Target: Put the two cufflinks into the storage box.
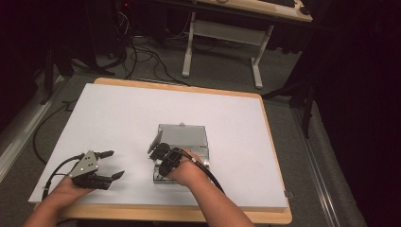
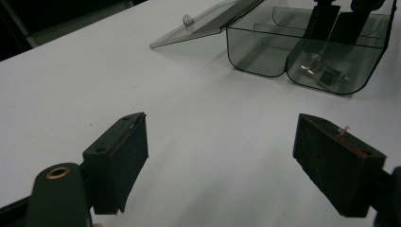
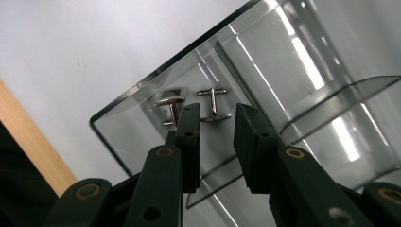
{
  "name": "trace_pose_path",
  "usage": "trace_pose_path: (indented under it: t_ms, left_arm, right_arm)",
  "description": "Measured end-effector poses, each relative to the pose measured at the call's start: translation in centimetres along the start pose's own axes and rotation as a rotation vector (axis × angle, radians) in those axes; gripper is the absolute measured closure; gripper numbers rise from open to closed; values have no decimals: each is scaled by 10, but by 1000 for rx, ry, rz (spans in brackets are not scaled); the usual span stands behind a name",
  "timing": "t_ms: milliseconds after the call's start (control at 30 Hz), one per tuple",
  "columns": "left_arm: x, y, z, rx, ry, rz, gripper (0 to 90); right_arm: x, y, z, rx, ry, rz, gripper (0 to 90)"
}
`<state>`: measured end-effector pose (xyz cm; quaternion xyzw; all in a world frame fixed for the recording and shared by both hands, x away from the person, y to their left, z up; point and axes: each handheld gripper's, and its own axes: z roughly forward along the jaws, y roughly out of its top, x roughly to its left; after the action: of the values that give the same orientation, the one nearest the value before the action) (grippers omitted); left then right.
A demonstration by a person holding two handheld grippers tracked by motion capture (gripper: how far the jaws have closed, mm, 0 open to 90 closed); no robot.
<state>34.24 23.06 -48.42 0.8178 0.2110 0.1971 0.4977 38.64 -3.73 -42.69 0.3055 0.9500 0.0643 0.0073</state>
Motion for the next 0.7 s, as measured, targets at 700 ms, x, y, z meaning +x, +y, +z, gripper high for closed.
trace_pose_path:
  t_ms: [700]
  left_arm:
    - [-1,0,0,-3,5,6,190]
  right_arm:
    - [-14,-13,-30,-41,-12,75,633]
